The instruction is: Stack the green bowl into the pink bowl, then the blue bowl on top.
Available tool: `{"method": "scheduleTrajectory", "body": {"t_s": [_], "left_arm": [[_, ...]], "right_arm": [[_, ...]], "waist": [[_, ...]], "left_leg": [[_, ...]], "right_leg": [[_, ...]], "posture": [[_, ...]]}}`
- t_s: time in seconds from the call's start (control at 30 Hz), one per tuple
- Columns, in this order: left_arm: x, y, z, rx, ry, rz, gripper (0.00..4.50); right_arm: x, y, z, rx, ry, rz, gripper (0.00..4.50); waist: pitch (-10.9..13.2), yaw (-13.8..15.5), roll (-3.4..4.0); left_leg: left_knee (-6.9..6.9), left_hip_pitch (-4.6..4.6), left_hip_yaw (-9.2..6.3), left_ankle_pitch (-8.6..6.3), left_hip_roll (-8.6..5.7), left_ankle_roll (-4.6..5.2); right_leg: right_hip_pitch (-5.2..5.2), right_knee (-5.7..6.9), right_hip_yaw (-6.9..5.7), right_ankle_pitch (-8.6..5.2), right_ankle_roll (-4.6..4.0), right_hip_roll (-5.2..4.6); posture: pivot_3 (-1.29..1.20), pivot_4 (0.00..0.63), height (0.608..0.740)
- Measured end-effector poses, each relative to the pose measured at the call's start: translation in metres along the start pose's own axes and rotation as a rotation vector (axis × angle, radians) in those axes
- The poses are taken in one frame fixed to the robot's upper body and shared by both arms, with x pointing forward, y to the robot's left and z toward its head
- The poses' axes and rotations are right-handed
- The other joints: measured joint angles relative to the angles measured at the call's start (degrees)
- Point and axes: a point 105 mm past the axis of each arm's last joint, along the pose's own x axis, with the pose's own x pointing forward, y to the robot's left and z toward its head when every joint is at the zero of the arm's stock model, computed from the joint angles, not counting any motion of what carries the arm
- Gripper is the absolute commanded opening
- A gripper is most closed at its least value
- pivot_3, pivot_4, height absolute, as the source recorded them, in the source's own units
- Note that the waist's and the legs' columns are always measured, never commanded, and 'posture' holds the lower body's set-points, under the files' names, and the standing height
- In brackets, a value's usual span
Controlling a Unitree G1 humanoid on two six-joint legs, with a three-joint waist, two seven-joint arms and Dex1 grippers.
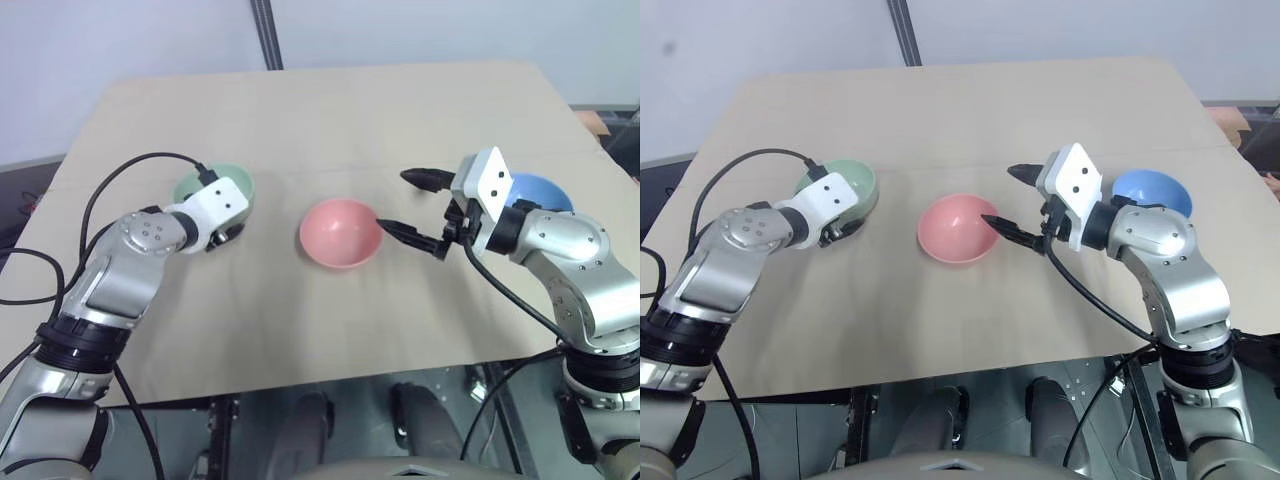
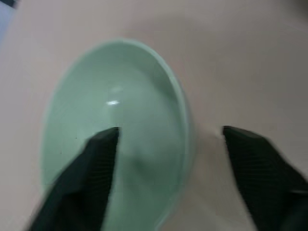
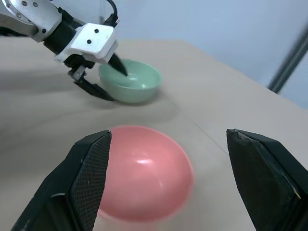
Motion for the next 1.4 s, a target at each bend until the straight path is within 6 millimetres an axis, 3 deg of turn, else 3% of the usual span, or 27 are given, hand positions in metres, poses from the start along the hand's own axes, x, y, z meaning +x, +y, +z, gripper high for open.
{"method": "scheduleTrajectory", "body": {"t_s": [0.17,0.37,0.5,0.6,0.67,0.8,0.93,1.07,1.13,1.17,1.27,1.4], "left_arm": [[0.009,0.002,0.003,0.010,-0.006,-0.024,0.02],[0.007,-0.013,0.027,0.005,-0.112,-0.133,0.02],[-0.016,-0.020,0.070,0.044,-0.331,-0.237,0.02],[-0.048,-0.047,0.105,0.158,-0.574,-0.461,0.02],[-0.060,-0.057,0.113,0.216,-0.644,-0.518,0.02],[-0.067,-0.053,0.126,0.245,-0.716,-0.531,0.02],[-0.069,-0.062,0.132,0.295,-0.755,-0.610,1.49],[-0.062,-0.075,0.132,0.288,-0.771,-0.692,3.47],[-0.061,-0.076,0.133,0.287,-0.775,-0.697,4.22],[-0.061,-0.076,0.134,0.285,-0.778,-0.696,4.41],[-0.061,-0.072,0.136,0.237,-0.793,-0.683,4.41],[-0.071,-0.055,0.142,-0.029,-0.969,-0.619,4.41]], "right_arm": [[-0.007,-0.003,0.002,-0.005,0.005,-0.044,4.01],[-0.022,-0.006,-0.009,0.011,0.056,-0.086,4.01],[-0.031,-0.010,-0.014,0.016,0.078,-0.116,4.01],[-0.039,-0.014,-0.019,0.023,0.100,-0.151,4.01],[-0.044,-0.015,-0.024,0.025,0.122,-0.167,4.01],[-0.050,-0.018,-0.029,0.033,0.148,-0.199,4.01],[-0.052,-0.020,-0.029,0.032,0.148,-0.217,4.01],[-0.054,-0.018,-0.033,0.043,0.157,-0.231,4.01],[-0.056,-0.017,-0.035,0.045,0.163,-0.235,4.01],[-0.057,-0.017,-0.035,0.045,0.167,-0.236,4.01],[-0.059,-0.018,-0.038,0.041,0.186,-0.244,4.01],[-0.070,-0.033,-0.051,0.023,0.272,-0.330,4.01]], "waist": [[0.00,0.09,-0.01],[0.01,0.14,-0.04],[0.02,0.13,-0.04],[0.02,0.15,-0.04],[0.01,0.12,-0.04],[0.02,0.17,-0.04],[0.02,0.10,-0.04],[0.02,0.15,-0.04],[0.02,0.14,-0.04],[0.02,0.12,-0.04],[0.02,0.10,-0.04],[0.01,0.07,-0.05]], "left_leg": [[0.04,-0.04,0.01,0.00,-0.03,0.00],[0.09,-0.12,-0.02,0.00,-0.03,0.00],[0.10,-0.12,-0.02,0.00,-0.02,0.00],[0.10,-0.10,0.05,0.00,-0.02,0.00],[0.10,-0.06,0.08,0.00,-0.02,0.01],[0.20,-0.04,0.07,0.00,-0.01,0.02],[0.22,0.07,0.16,0.00,-0.01,0.03],[0.23,0.04,0.13,0.00,0.00,0.03],[0.23,0.04,0.14,0.00,-0.01,0.03],[0.23,0.04,0.14,0.00,-0.01,0.03],[0.23,0.05,0.13,0.00,0.01,0.03],[0.25,0.09,0.17,0.00,0.01,0.03]], "right_leg": [[0.00,-0.01,0.01,0.00,0.01,-0.04],[-0.01,-0.02,-0.01,0.00,0.01,-0.04],[-0.01,-0.02,-0.01,0.00,0.01,-0.05],[-0.01,-0.04,0.03,0.00,0.00,-0.08],[0.01,-0.03,0.05,0.00,0.00,-0.06],[0.07,-0.01,0.04,0.00,0.02,-0.02],[0.18,0.00,0.11,0.00,0.03,-0.02],[0.17,0.00,0.10,0.00,0.03,-0.01],[0.17,-0.01,0.10,0.00,0.03,-0.01],[0.17,0.00,0.10,0.00,0.03,-0.01],[0.17,0.00,0.10,0.00,0.03,0.00],[0.19,0.02,0.14,0.00,0.03,-0.01]], "posture": [[0.00,0.150,0.740],[0.00,0.150,0.740],[0.00,0.150,0.740],[0.00,0.150,0.740],[0.00,0.150,0.740],[0.00,0.150,0.740],[0.00,0.150,0.740],[0.00,0.150,0.740],[0.00,0.150,0.740],[0.00,0.150,0.740],[0.00,0.150,0.740],[0.00,0.150,0.740]]}}
